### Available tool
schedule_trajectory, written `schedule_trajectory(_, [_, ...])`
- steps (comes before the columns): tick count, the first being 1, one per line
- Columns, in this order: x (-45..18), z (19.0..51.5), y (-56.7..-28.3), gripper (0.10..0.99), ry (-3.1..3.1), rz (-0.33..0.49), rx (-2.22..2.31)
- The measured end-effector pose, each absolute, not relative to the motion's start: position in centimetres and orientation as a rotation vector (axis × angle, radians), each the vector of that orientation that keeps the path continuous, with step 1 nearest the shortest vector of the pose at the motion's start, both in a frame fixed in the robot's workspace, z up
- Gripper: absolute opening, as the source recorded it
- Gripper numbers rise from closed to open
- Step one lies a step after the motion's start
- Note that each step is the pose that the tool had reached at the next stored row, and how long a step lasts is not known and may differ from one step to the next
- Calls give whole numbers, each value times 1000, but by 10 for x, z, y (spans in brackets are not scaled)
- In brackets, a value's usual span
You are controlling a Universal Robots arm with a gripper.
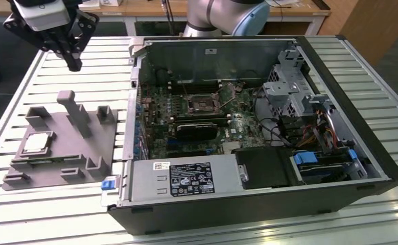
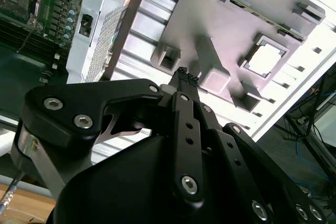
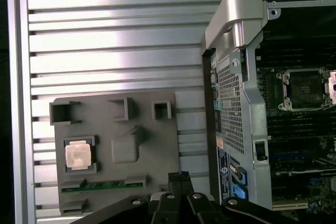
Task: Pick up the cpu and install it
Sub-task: 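Reach for the cpu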
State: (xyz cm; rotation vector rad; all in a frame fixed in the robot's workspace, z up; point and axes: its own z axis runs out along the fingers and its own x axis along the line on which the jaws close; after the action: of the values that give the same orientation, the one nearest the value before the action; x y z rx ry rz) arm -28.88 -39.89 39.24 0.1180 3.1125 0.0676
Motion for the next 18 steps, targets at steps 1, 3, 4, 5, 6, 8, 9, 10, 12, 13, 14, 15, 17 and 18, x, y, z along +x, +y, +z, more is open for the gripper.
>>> schedule_trajectory(1, [-290,392,-399,106,3113,68,118])
schedule_trajectory(3, [-291,392,-399,106,3112,68,118])
schedule_trajectory(4, [-292,392,-399,106,3112,68,118])
schedule_trajectory(5, [-293,392,-399,106,3113,68,118])
schedule_trajectory(6, [-294,392,-399,106,3112,68,118])
schedule_trajectory(8, [-296,392,-399,106,3112,68,118])
schedule_trajectory(9, [-297,392,-399,106,3112,68,118])
schedule_trajectory(10, [-299,392,-399,106,3113,68,118])
schedule_trajectory(12, [-301,392,-399,106,3112,68,118])
schedule_trajectory(13, [-303,392,-399,106,3112,68,118])
schedule_trajectory(14, [-304,392,-399,106,3112,68,118])
schedule_trajectory(15, [-306,392,-399,106,3112,68,118])
schedule_trajectory(17, [-310,392,-399,106,3112,68,118])
schedule_trajectory(18, [-311,392,-399,106,3113,68,118])
